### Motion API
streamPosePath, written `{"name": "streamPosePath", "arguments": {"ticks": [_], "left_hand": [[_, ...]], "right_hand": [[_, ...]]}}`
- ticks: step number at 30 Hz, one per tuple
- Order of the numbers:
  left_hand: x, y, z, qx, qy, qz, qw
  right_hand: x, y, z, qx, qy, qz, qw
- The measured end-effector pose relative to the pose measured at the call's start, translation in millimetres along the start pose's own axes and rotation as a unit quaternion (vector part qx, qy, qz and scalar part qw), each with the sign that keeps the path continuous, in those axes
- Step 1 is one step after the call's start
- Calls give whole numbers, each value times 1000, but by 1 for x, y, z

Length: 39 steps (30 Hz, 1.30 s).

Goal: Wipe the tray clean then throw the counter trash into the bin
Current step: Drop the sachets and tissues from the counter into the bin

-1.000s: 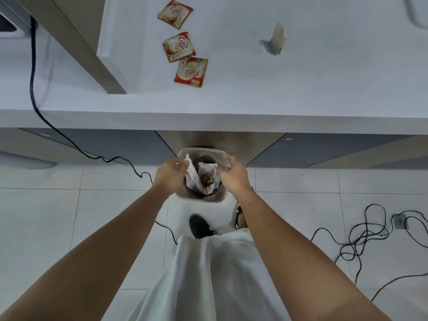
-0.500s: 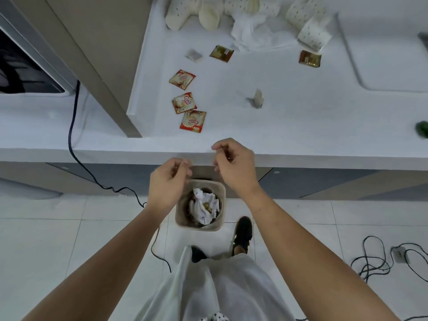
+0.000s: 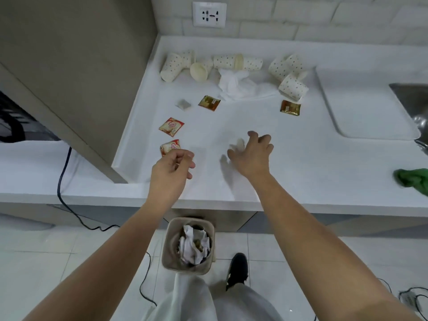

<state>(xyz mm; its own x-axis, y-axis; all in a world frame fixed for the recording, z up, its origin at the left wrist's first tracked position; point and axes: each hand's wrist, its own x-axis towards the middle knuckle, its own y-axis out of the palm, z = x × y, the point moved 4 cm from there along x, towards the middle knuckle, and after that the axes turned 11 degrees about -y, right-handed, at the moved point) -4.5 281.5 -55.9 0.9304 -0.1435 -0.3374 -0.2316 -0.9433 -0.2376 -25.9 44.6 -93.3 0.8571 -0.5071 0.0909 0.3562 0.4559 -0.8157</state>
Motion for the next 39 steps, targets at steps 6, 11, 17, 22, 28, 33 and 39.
{"name": "streamPosePath", "arguments": {"ticks": [6, 11, 17, 22, 28, 33, 39], "left_hand": [[24, 24, -17, 21, -20, -16, 999], [45, 35, -20, 68, -28, -19, 997], [60, 28, -17, 31, -56, -41, 997], [61, 9, -11, -12, -87, -111, 990], [61, 1, -12, -64, -111, -156, 979], [63, -4, -13, -93, -117, -178, 973], [75, -7, -9, -65, -127, -187, 972]], "right_hand": [[29, 10, -15, 56, -57, 42, 996], [49, 3, 26, 172, -180, 130, 960], [71, 13, 74, 288, -216, 291, 886], [90, 29, 95, 367, -168, 349, 846], [137, 59, 112, 336, -153, 259, 893], [180, 98, 121, 30, -302, 206, 930], [179, 115, 124, -174, -428, 213, 861]]}}
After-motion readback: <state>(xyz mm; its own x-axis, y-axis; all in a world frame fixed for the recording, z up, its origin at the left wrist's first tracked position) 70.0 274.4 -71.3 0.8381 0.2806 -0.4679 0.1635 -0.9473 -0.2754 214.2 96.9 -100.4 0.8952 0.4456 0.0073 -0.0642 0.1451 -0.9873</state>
